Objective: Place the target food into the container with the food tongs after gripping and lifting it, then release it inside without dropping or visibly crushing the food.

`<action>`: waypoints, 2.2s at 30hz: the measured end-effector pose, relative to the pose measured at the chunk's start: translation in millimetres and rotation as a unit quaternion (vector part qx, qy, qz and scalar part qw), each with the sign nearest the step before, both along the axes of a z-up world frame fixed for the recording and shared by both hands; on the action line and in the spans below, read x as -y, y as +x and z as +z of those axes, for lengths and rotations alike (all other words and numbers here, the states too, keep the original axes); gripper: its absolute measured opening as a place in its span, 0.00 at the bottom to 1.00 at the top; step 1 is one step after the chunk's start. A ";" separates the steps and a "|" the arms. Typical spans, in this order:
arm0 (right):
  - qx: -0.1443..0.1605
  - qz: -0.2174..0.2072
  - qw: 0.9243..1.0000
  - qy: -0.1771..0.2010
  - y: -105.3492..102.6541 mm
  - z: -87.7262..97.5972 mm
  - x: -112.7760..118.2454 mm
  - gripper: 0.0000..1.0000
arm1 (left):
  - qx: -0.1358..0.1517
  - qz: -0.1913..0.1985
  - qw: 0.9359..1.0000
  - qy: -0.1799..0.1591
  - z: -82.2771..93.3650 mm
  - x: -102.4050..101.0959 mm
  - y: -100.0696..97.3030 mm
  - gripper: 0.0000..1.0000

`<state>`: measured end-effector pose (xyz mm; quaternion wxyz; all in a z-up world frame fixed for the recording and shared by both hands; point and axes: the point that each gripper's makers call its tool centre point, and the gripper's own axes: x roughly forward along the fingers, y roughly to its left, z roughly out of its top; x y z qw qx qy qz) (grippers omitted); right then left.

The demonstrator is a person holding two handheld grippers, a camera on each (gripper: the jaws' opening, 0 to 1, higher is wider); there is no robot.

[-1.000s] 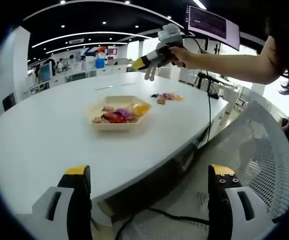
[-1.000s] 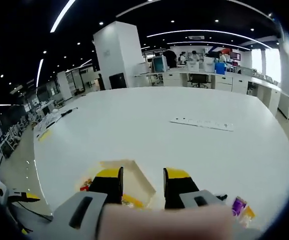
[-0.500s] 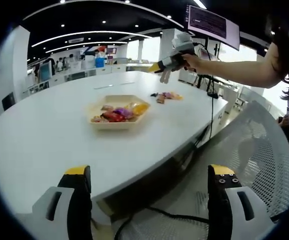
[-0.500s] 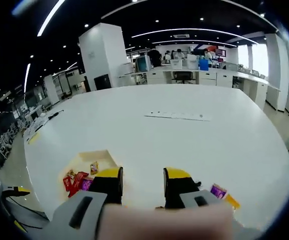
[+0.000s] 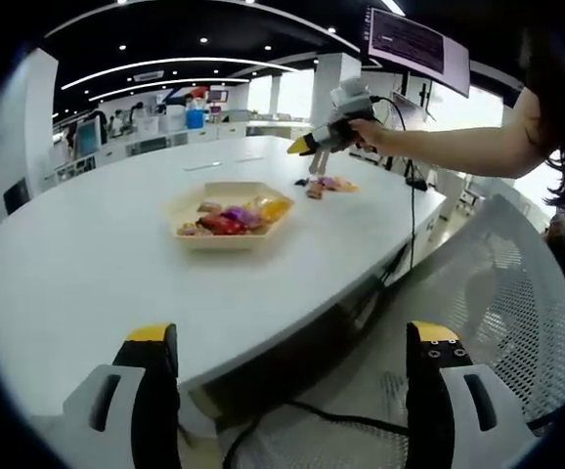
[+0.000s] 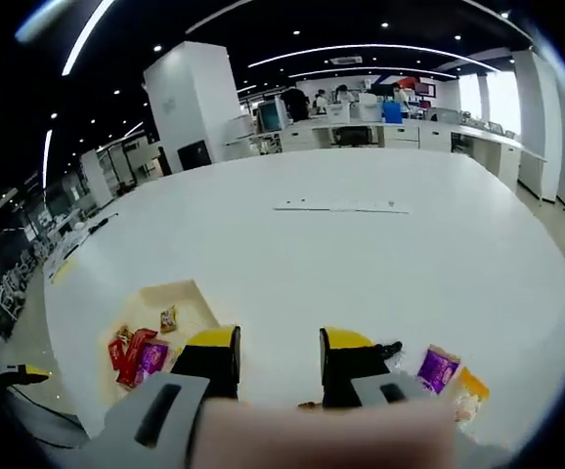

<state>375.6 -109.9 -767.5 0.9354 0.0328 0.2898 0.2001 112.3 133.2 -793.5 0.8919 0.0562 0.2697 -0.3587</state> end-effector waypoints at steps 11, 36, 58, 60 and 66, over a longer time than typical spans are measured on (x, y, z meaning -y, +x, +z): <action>-0.026 -0.007 0.999 0.024 4.3 -32.6 -3.1 0.31 | -0.015 0.004 1.000 0.006 -5.2 -1.9 -1.0 0.92; -0.023 -0.089 0.996 0.010 -7.7 -35.6 74.3 0.31 | -0.017 0.001 1.000 0.009 -6.1 -1.6 -0.8 0.93; -0.016 -0.110 0.994 -0.025 16.1 -41.9 96.5 0.31 | -0.025 0.005 1.000 0.015 -9.6 -3.7 -0.8 0.92; -0.014 -0.109 0.993 -0.033 18.1 -42.8 96.8 0.31 | -0.025 0.004 1.000 0.015 -9.6 -3.4 -0.9 0.92; -0.006 -0.097 0.993 -0.072 19.6 -46.4 90.5 0.31 | -0.018 0.002 1.000 0.009 -6.9 -1.9 0.1 0.95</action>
